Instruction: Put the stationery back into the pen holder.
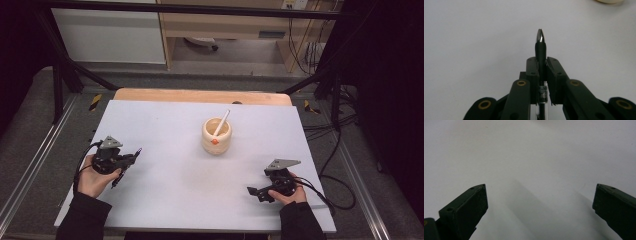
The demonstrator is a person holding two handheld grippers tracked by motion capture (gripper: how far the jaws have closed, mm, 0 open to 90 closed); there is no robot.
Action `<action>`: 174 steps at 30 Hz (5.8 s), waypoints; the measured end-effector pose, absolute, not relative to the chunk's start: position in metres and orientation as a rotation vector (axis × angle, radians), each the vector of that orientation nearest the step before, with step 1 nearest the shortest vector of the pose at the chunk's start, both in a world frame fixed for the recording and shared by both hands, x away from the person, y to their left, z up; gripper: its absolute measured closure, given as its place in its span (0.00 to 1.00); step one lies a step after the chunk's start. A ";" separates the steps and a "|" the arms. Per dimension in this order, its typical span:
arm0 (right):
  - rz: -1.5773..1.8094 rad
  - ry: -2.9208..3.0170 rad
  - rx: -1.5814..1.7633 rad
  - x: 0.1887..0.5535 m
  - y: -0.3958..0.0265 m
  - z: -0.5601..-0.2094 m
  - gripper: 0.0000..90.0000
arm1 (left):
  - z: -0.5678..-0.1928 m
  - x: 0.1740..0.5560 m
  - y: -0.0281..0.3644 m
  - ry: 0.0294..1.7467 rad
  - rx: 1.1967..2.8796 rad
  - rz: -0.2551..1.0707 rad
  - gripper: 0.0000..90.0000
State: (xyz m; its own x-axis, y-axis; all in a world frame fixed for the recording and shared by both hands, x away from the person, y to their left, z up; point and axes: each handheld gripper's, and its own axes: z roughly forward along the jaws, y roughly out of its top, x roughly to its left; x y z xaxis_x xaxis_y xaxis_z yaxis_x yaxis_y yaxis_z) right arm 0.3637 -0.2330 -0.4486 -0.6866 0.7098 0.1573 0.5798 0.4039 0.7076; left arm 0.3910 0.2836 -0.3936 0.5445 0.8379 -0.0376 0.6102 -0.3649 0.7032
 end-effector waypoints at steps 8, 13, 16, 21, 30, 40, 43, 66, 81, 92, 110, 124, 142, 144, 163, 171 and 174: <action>1.144 2.487 1.153 0.364 -0.233 -0.449 0.01 | -0.383 0.386 0.274 1.107 2.079 0.420 0.89; 1.147 2.480 1.156 0.364 -0.234 -0.448 0.01 | -0.379 0.385 0.266 1.077 2.078 0.429 0.89; 1.148 2.479 1.150 0.364 -0.234 -0.448 0.01 | -0.377 0.385 0.261 1.064 2.074 0.436 0.89; 1.145 2.478 1.154 0.364 -0.234 -0.448 0.01 | -0.369 0.386 0.254 1.036 2.058 0.448 0.89; 1.145 2.476 1.155 0.364 -0.234 -0.448 0.01 | -0.352 0.391 0.232 0.981 2.015 0.462 0.89; 1.149 2.475 1.155 0.363 -0.234 -0.447 0.01 | -0.345 0.403 0.202 0.940 1.968 0.449 0.89; 1.152 2.471 1.157 0.363 -0.235 -0.447 0.01 | -0.342 0.407 0.193 0.926 1.957 0.454 0.89; 1.158 2.471 1.155 0.363 -0.235 -0.446 0.01 | -0.323 0.434 0.129 0.836 1.895 0.436 0.89; 1.169 2.466 1.153 0.363 -0.236 -0.445 0.01 | -0.312 0.450 0.092 0.784 1.884 0.434 0.89; 1.174 2.467 1.155 0.363 -0.236 -0.445 0.01 | -0.304 0.462 0.068 0.758 1.878 0.433 0.89; 1.180 2.468 1.154 0.362 -0.236 -0.444 0.01 | -0.304 0.493 0.041 0.763 1.836 0.458 0.89; 1.182 2.472 1.152 0.363 -0.236 -0.445 0.01 | -0.324 0.516 0.032 0.784 1.845 0.487 0.88; 1.186 2.469 1.149 0.362 -0.236 -0.444 0.01 | -0.349 0.524 0.018 0.747 1.863 0.488 0.88; 1.184 2.472 1.148 0.362 -0.236 -0.445 0.01 | -0.352 0.523 0.018 0.747 1.862 0.486 0.88; 1.173 2.477 1.141 0.362 -0.236 -0.445 0.01 | -0.375 0.512 0.026 0.736 1.879 0.473 0.88; 1.171 2.478 1.144 0.363 -0.235 -0.446 0.01 | -0.384 0.511 0.032 0.753 1.885 0.466 0.88; 1.173 2.476 1.144 0.362 -0.235 -0.446 0.01 | -0.386 0.510 0.033 0.758 1.875 0.455 0.88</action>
